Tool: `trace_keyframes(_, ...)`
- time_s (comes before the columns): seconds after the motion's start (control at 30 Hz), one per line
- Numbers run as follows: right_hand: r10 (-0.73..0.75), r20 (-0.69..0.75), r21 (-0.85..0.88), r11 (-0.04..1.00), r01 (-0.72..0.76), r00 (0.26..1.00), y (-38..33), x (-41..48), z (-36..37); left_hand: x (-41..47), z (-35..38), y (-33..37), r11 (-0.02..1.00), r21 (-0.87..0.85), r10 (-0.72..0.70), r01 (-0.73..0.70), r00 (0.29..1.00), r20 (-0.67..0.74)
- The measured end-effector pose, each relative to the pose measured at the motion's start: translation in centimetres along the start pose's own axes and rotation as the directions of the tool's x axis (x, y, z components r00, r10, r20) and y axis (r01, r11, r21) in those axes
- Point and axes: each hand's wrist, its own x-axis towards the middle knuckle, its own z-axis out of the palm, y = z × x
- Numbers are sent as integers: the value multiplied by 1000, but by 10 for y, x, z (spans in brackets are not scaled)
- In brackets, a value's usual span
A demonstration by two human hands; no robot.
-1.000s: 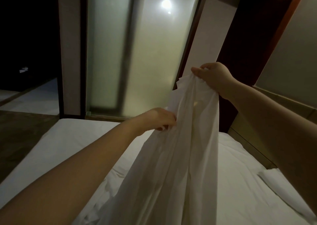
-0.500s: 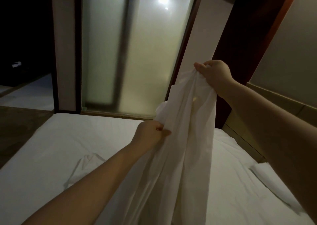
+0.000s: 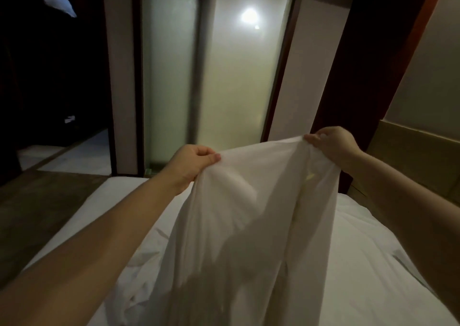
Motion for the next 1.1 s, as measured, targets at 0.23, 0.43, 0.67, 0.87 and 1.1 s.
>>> trace_keyframes(0.23,-297,338,165,953,254,893,-42,-45,6,-10,19,39,912,335,196,-237,969,154)
trace_keyframes(0.43,-380,531,225,925,307,757,-65,-70,48,-10,13,49,846,378,234,-377,898,372)
trace_keyframes(0.67,-315,441,53,944,326,840,-87,-63,65,-4,-15,28,960,221,89,-174,934,347)
trace_keyframes(0.87,-267,182,28,963,266,946,-124,-46,71,-3,-42,14,999,-50,25,-8,932,361)
trace_keyframes(1.1,-271,-82,60,959,276,959,-173,-16,54,17,-72,31,994,-14,105,-105,972,210)
